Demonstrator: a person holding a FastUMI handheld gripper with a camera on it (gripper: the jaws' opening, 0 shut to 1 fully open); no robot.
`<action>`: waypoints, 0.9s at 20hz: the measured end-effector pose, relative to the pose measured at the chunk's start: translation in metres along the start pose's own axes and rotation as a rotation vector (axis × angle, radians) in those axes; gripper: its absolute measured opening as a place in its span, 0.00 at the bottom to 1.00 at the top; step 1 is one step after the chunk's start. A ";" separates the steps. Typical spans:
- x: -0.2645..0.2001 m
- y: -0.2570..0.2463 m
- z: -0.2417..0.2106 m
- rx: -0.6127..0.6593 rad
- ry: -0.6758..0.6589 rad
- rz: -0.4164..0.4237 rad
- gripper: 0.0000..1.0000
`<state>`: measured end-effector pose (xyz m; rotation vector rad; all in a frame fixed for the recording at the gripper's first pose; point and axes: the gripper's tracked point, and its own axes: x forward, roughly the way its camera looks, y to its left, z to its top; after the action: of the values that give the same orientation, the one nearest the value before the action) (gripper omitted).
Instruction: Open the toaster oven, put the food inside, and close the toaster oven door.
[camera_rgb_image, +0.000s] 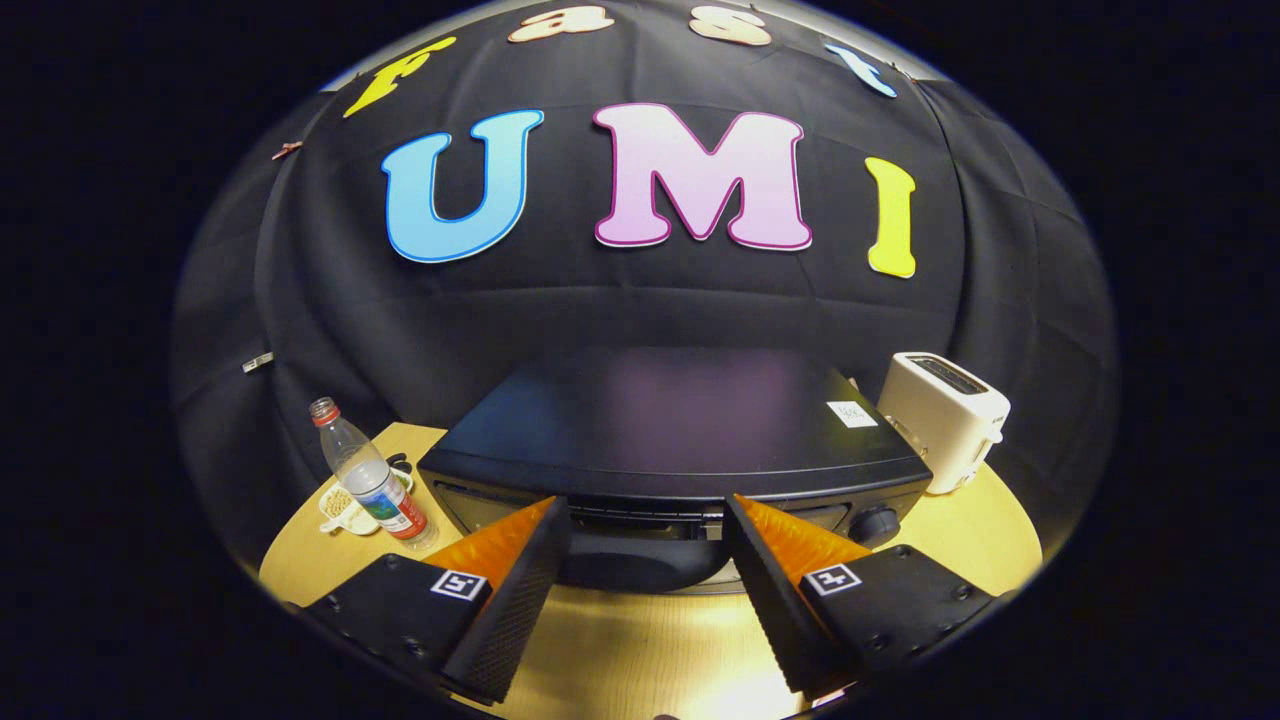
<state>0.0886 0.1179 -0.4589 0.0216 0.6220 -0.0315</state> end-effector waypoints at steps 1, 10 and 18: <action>-0.004 0.001 -0.002 -0.006 0.007 0.000 0.99; -0.055 0.000 -0.072 -0.120 0.168 0.034 0.96; -0.083 0.009 -0.133 -0.098 0.337 0.103 0.98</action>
<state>-0.0562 0.1328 -0.5185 -0.0365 0.9578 0.1039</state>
